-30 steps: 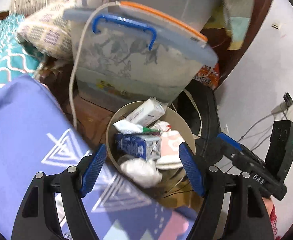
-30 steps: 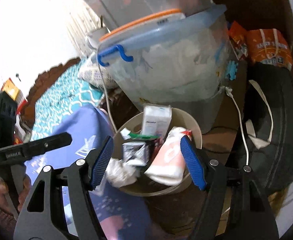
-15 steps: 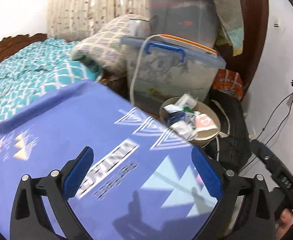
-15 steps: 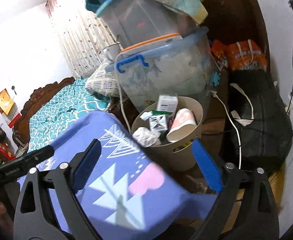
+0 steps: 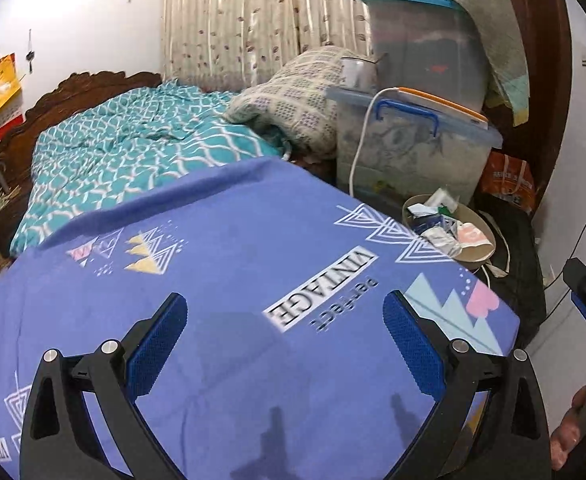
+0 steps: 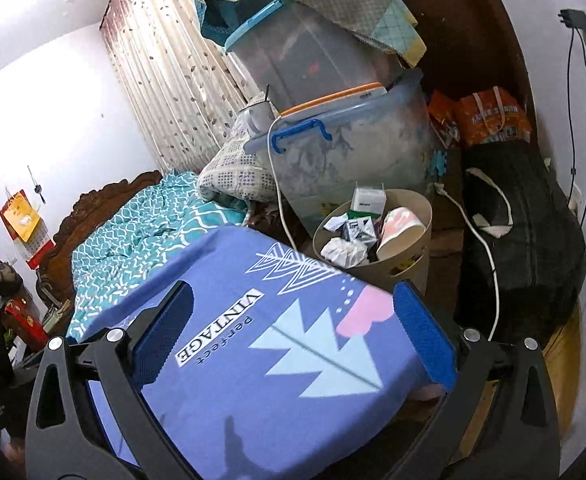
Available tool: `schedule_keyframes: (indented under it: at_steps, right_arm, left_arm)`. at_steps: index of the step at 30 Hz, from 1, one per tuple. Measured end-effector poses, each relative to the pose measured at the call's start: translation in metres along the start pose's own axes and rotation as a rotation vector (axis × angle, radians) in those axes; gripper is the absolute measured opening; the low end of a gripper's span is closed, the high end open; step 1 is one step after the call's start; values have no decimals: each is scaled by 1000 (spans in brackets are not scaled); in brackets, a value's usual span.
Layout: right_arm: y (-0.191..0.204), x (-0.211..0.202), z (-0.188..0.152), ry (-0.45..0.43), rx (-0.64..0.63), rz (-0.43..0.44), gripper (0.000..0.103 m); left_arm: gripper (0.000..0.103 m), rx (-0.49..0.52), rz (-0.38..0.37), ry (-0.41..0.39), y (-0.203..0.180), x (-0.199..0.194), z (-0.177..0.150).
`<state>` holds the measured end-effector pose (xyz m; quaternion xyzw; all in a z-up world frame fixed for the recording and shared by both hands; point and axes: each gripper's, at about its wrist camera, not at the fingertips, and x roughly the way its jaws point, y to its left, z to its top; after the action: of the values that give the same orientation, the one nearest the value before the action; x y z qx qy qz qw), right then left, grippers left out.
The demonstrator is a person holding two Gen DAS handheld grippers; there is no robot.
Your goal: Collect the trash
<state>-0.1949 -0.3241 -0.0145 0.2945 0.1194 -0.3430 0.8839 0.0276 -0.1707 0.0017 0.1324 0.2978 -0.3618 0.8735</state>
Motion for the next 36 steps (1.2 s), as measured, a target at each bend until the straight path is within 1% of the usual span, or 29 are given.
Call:
schedule_keyframes:
  at_steps: [2, 5, 7, 15, 21, 23, 26, 30, 33, 36]
  right_arm:
    - [2, -2, -1, 1, 6, -4, 100]
    - [4, -4, -2, 0, 25, -24, 100]
    - [6, -4, -2, 10, 36, -11, 100]
    - [12, -5, 4, 32, 64, 54, 100]
    - [8, -16, 8, 20, 91, 86, 100]
    - [5, -19, 8, 15, 101, 82, 100]
    - [-2, -16, 5, 33, 124, 73, 100]
    - [-9, -9, 2, 56, 143, 68, 100]
    - [-10, -4, 4, 70, 141, 80, 100]
    - [-10, -7, 5, 66, 139, 86, 100]
  left_arm:
    - [95, -3, 37, -10, 7, -7, -4]
    - [95, -4, 67, -22, 11, -14, -6]
    - [95, -2, 65, -27, 13, -19, -6]
    - [95, 30, 102, -26, 7, -31, -2]
    - [95, 74, 97, 14, -7, -32, -1]
    - [95, 82, 92, 16, -10, -32, 0]
    - [95, 104, 71, 27, -18, -33, 0]
    - [95, 156, 111, 2, -29, -36, -2]
    - [95, 166, 93, 19, -32, -36, -1]
    - [95, 158, 82, 21, -30, -37, 0]
